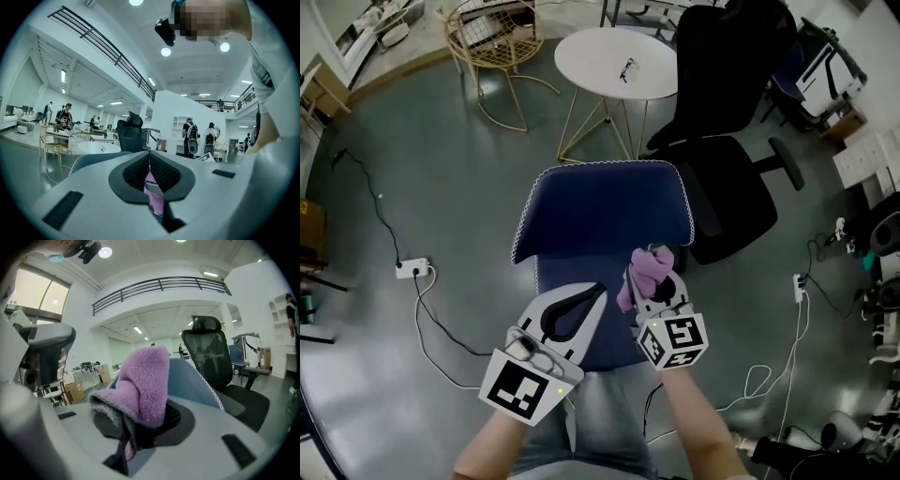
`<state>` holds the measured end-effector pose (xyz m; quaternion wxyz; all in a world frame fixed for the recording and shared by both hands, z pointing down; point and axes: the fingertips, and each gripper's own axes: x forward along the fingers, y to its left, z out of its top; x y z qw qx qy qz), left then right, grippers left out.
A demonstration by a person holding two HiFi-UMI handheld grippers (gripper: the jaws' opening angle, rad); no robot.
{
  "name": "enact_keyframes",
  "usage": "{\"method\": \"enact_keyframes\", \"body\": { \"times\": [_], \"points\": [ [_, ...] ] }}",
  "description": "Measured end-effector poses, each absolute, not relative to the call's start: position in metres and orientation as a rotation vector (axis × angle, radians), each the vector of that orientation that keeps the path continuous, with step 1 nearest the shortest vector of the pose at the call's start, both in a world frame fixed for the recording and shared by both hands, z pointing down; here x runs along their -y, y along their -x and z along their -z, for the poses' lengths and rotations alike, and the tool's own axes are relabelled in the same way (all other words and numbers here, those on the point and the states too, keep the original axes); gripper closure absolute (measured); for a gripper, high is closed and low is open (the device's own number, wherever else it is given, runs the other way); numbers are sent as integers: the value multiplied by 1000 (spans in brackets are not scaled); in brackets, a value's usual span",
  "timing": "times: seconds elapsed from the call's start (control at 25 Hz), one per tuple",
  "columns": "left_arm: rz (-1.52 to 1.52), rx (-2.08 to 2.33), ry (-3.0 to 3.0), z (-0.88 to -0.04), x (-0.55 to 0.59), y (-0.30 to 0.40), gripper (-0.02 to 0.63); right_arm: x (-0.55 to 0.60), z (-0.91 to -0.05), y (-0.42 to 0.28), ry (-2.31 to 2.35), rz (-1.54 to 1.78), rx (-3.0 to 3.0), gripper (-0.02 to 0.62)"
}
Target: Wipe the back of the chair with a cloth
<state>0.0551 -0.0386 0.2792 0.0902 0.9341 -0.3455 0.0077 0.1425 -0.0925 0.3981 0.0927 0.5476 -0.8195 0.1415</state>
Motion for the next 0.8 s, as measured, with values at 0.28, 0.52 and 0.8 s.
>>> {"method": "enact_keyframes", "body": {
  "times": [0.28, 0.52, 0.8],
  "points": [
    [32, 1032, -2814, -235, 30, -54, 591, 76, -319, -127, -1577, -307, 2529, 477],
    [80, 1035, -2848, -199, 22, -50, 591, 59, -260, -117, -1559, -242, 2586, 477],
    [108, 1010, -2905, -169, -1, -46, 591, 28, -211, -103, -1547, -168, 2637, 477]
  ]
}}
